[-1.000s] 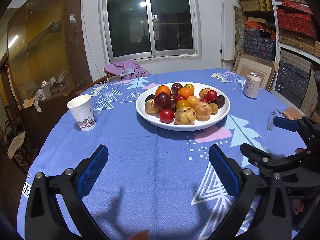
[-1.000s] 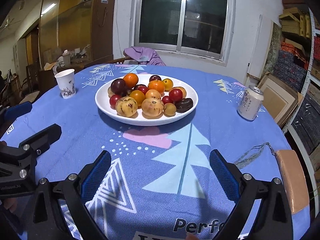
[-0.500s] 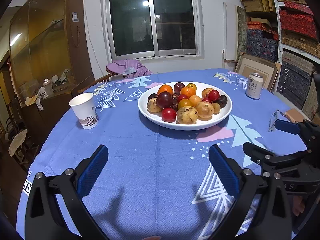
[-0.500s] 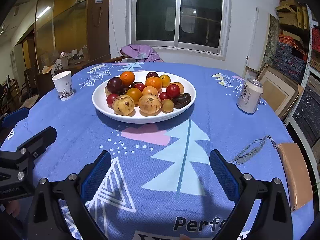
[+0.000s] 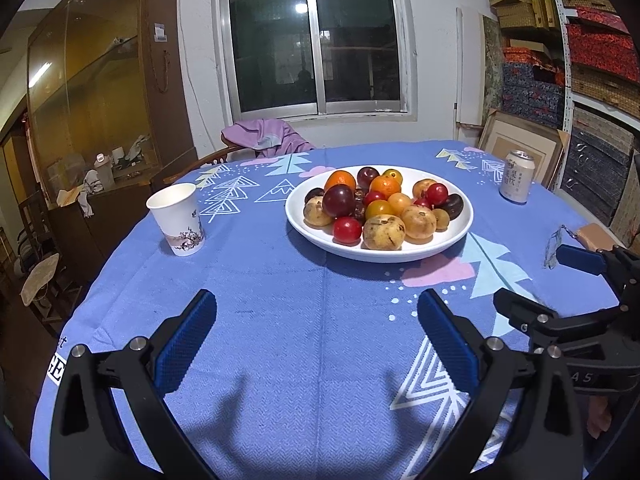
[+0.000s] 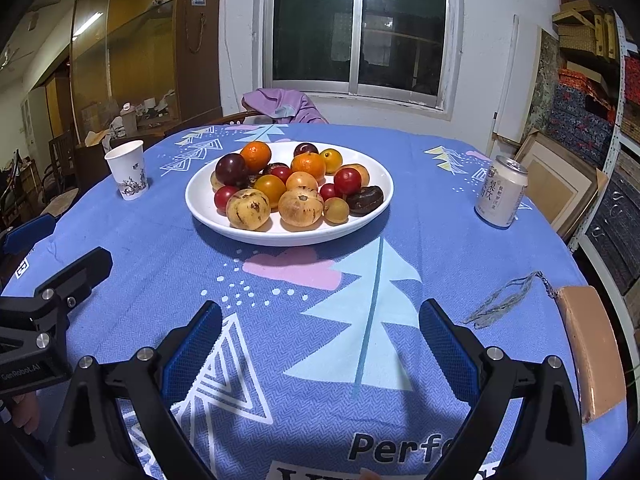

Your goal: Organize fruits

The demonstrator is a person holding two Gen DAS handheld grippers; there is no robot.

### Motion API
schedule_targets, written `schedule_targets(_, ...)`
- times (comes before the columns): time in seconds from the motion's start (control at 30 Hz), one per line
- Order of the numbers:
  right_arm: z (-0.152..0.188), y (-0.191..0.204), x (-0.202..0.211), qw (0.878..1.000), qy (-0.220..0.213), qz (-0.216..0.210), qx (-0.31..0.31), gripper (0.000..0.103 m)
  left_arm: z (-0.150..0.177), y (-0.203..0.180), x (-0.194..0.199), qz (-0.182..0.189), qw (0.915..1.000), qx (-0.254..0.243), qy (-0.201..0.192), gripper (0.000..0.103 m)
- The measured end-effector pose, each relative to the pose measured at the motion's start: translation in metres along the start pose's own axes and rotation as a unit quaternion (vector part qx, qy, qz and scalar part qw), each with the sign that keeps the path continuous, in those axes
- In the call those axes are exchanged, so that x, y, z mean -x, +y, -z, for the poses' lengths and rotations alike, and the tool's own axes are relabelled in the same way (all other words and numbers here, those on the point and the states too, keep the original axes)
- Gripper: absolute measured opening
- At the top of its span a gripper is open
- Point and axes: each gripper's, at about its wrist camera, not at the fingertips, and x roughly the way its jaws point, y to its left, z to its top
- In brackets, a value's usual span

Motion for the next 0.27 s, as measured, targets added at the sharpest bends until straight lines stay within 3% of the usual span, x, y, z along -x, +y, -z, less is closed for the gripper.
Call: schedule_targets(0.27, 0.0, -0.0006, 0.0005, 1.0, -0.001, 0.0, -0.001, 0.1, -0.0006, -0.0007, -0.001, 0.006, 1.0, -0.004, 0.005, 0.099)
